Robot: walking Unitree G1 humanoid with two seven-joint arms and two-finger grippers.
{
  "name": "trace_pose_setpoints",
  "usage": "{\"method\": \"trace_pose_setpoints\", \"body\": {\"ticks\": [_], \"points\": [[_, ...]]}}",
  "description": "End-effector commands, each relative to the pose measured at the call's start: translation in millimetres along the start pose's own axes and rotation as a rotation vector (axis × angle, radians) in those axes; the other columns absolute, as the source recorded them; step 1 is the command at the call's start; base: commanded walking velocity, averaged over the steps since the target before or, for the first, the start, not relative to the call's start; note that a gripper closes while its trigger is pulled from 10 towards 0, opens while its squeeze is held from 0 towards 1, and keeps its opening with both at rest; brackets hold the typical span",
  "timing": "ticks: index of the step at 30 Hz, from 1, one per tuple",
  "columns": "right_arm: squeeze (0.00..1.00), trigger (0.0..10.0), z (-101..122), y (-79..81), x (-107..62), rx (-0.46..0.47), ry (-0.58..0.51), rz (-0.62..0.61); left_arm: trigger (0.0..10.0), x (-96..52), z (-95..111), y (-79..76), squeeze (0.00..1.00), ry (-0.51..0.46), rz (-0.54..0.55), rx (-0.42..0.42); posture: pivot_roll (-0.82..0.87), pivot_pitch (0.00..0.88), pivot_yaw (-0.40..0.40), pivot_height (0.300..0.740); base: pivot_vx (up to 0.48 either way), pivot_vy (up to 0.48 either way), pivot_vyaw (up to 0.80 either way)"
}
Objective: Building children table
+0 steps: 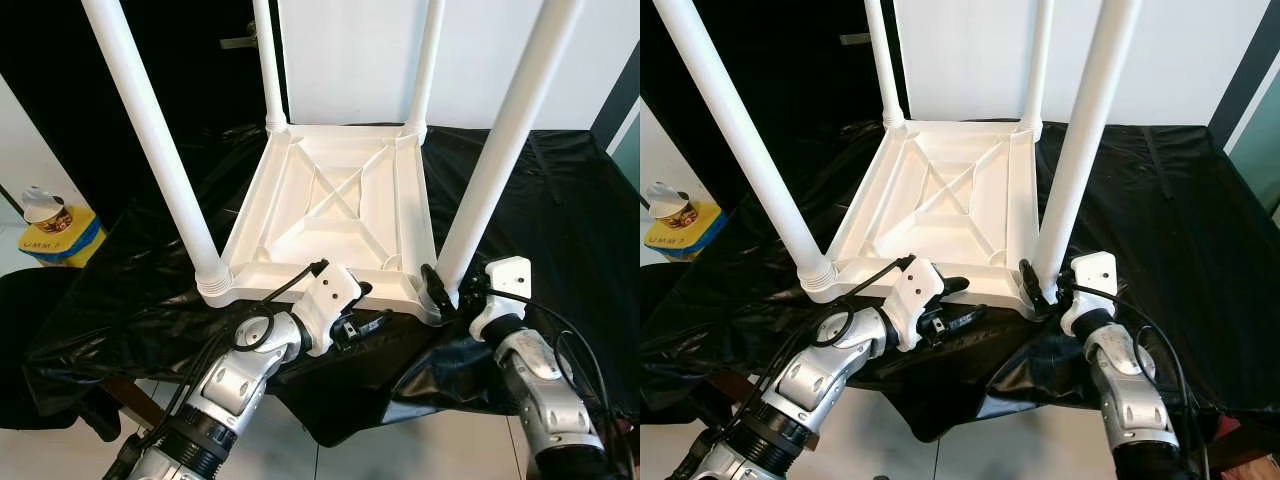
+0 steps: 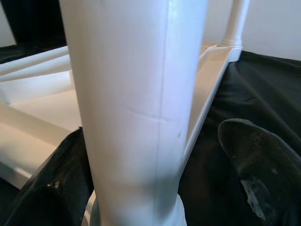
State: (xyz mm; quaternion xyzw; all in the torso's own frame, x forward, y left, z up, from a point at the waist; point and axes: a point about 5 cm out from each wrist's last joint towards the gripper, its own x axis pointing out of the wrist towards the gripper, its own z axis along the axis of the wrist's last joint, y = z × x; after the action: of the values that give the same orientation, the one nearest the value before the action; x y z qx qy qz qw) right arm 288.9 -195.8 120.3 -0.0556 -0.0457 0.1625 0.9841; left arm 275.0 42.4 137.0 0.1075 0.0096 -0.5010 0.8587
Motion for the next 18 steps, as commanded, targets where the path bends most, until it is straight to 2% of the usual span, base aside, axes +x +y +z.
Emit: {"method": "trace_pose_setpoints", "body": {"ticks": [1,7,11,12,18], "points": [[0.0,10.0,-2.7,-1.8,3.0,0.0,0.021,0.051,10.0,-1.2,0.1,-2.4,0.0,0.004,-0.055,0.004,-0.15,0.0,0.033,0.74,0.0,0.0,0.0],[0.0,10.0,-5.7,3.2,22.7,-0.04,0.046,0.149,10.0,1.1,1.1,-4.0,0.0,-0.001,-0.061,0.006,-0.14,0.0,0.027,0.74,0.0,0.0,0.0],[0.0,10.0,-5.6,5.2,25.9,-0.04,0.045,0.169,10.0,1.2,1.4,-3.6,0.0,-0.002,-0.058,0.008,-0.13,0.0,0.024,0.74,0.0,0.0,0.0],[0.0,0.0,-7.2,6.6,26.6,-0.038,0.049,0.18,10.0,0.6,1.9,-3.3,0.0,-0.004,-0.05,0.006,-0.12,0.0,0.015,0.74,0.0,0.0,0.0],[0.0,0.0,-14.1,6.2,24.2,-0.035,0.075,0.184,10.0,-2.1,1.1,-3.9,0.0,-0.004,-0.035,-0.001,-0.11,0.0,0.013,0.74,0.0,0.0,0.0]]}}
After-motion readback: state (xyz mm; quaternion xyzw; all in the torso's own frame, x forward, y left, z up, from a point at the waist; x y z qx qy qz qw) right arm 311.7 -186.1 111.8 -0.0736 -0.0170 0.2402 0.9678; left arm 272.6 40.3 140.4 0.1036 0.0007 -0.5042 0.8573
